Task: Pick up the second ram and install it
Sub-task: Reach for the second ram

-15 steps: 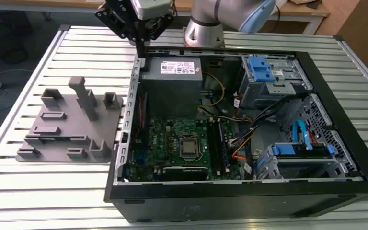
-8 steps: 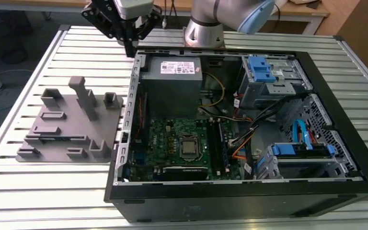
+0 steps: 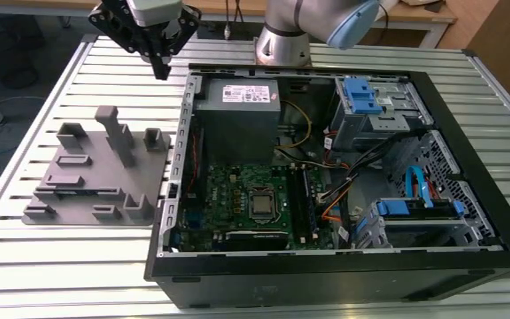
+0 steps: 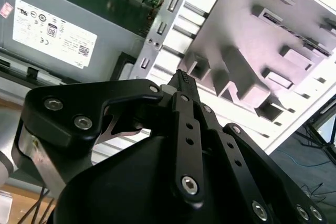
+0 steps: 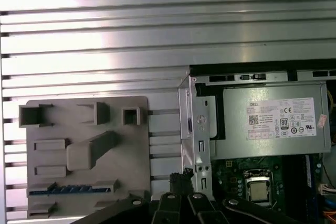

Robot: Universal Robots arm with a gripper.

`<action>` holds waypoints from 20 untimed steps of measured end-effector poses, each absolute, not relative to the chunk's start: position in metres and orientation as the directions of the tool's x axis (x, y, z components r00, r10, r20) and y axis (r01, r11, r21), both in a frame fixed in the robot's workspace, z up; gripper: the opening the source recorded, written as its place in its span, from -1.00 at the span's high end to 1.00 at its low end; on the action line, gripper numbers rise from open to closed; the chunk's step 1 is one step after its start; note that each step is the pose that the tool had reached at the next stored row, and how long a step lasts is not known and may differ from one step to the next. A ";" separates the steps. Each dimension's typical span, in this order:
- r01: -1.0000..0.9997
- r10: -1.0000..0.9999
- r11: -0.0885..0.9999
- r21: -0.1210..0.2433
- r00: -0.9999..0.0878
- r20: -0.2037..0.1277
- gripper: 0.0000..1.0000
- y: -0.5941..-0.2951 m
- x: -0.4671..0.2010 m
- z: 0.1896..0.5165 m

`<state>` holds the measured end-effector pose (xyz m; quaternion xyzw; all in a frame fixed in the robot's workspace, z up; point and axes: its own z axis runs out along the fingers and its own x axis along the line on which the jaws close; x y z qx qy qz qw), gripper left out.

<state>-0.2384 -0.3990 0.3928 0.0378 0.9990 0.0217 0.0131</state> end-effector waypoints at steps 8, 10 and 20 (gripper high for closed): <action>0.075 0.076 0.996 0.044 -0.997 -0.025 0.79 -0.399 -0.263 0.393; 0.075 0.076 0.996 0.044 -0.997 -0.025 0.79 -0.399 -0.268 0.392; 0.075 0.076 0.996 0.044 -0.997 -0.025 0.79 -0.399 -0.288 0.392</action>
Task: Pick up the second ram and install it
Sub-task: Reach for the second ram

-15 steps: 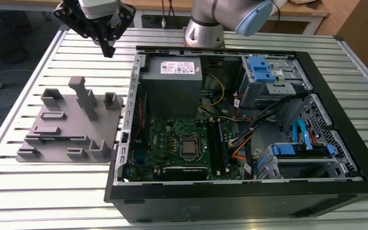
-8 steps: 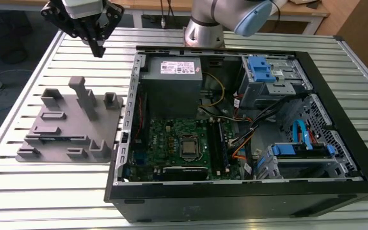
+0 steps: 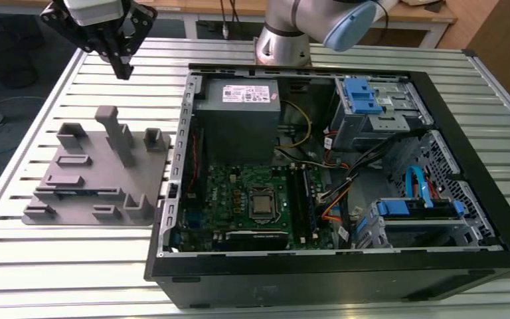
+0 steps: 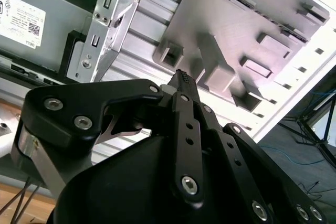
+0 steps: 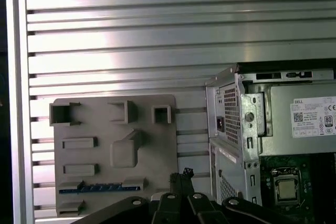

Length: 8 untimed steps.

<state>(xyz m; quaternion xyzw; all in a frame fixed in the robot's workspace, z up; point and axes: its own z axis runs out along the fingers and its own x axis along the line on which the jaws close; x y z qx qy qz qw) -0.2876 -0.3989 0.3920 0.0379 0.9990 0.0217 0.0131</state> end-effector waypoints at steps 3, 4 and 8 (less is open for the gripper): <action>0.075 0.076 0.996 0.044 -0.997 -0.025 0.79 -0.399 -0.292 0.391; 0.075 0.076 0.996 0.044 -0.997 -0.025 0.79 -0.399 -0.294 0.391; 0.075 0.076 0.996 0.044 -0.997 -0.025 0.79 -0.399 -0.301 0.389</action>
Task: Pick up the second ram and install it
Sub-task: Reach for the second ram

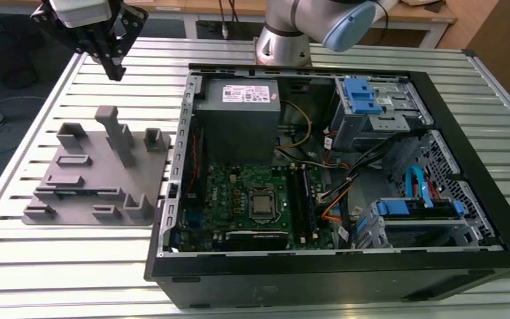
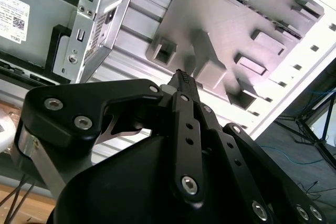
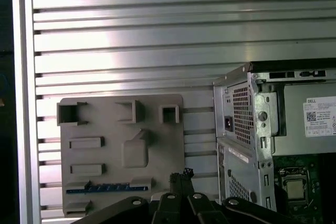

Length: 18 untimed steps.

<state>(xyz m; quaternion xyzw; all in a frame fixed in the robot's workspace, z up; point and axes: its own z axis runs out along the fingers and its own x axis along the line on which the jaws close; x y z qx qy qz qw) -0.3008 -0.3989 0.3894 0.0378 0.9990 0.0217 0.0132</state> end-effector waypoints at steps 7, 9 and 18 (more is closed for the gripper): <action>0.075 0.076 0.996 0.044 -0.997 -0.025 0.79 -0.400 -0.316 0.387; 0.075 0.076 0.996 0.044 -0.997 -0.025 0.79 -0.401 -0.321 0.386; 0.074 0.076 0.996 0.044 -0.997 -0.025 0.79 -0.415 -0.339 0.382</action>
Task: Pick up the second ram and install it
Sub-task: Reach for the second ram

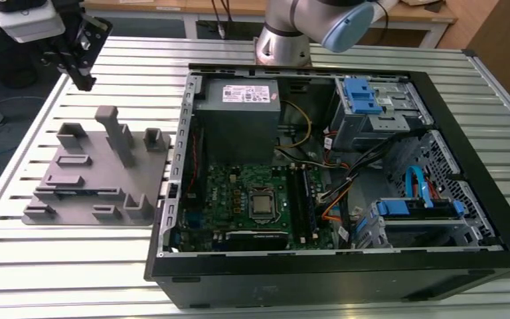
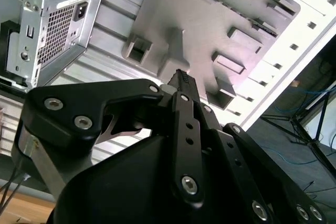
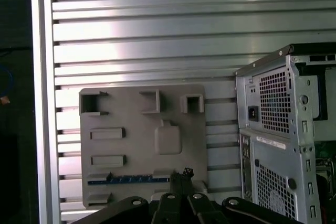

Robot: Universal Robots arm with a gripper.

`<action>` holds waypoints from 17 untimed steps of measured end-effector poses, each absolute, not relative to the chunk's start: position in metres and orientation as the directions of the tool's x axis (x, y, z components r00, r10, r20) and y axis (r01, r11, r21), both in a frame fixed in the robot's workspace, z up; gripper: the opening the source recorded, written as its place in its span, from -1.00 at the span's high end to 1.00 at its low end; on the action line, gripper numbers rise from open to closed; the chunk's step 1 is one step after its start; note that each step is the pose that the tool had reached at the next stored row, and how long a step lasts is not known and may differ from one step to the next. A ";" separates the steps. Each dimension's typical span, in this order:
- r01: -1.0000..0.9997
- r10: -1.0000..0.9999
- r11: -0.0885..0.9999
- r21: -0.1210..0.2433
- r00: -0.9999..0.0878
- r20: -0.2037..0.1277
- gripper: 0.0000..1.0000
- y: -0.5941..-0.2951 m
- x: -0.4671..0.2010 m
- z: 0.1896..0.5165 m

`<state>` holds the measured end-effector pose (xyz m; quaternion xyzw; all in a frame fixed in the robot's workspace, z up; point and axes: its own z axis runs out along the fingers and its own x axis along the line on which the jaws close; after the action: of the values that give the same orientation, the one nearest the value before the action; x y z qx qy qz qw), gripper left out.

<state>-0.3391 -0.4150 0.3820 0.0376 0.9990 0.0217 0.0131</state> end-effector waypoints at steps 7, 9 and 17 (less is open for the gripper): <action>0.074 0.075 0.996 0.044 -0.997 -0.025 0.79 -0.423 -0.340 0.380; 0.074 0.075 0.996 0.044 -0.997 -0.025 0.79 -0.423 -0.340 0.380; 0.074 0.075 0.996 0.044 -0.997 -0.025 0.79 -0.424 -0.341 0.378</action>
<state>-0.3406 -0.4242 0.3782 0.0374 0.9990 0.0217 0.0131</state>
